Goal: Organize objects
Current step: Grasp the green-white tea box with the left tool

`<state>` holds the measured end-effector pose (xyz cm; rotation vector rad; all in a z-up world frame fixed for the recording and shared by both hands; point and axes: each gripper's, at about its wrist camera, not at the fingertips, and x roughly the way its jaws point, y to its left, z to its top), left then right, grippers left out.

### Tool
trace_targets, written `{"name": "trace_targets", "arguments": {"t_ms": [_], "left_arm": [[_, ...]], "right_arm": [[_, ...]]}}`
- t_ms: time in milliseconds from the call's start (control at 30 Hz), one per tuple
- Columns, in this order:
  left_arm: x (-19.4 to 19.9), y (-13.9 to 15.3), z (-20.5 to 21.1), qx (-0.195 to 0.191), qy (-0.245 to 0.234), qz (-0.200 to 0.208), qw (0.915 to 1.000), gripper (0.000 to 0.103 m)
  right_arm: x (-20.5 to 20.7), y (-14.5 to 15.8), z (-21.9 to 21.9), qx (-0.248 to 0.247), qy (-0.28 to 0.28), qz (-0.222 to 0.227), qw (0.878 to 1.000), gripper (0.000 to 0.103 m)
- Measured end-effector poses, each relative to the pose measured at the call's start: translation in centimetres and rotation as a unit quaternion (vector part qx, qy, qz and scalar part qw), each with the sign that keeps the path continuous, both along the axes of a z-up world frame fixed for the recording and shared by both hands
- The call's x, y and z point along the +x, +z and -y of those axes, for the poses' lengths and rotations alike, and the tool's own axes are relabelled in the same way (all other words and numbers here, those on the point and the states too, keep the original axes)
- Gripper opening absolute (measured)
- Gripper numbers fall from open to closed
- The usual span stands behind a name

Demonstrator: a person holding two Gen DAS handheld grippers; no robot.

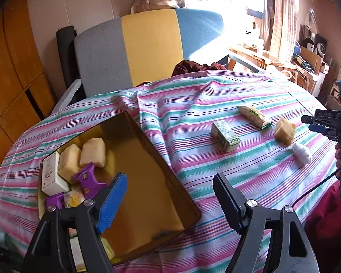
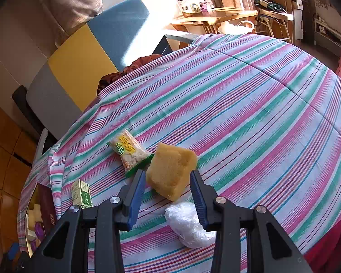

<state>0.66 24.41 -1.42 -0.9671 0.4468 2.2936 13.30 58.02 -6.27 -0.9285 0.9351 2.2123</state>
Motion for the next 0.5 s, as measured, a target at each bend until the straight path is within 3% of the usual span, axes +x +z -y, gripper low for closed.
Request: {"name": "trace_targets", "arguments": {"t_ms": [233, 500], "left_arm": [[-0.7, -1.4, -5.1, -0.004, -0.035, 0.035, 0.9987, 0.079], [-2.6, -3.6, -9.8, -0.011, -0.038, 0.085, 0.9956, 0.079]], "right_arm": [[0.9, -0.4, -1.1, -0.026, -0.026, -0.004, 0.999, 0.04], [1.8, -0.9, -2.2, -0.061, -0.048, -0.022, 0.997, 0.04]]}}
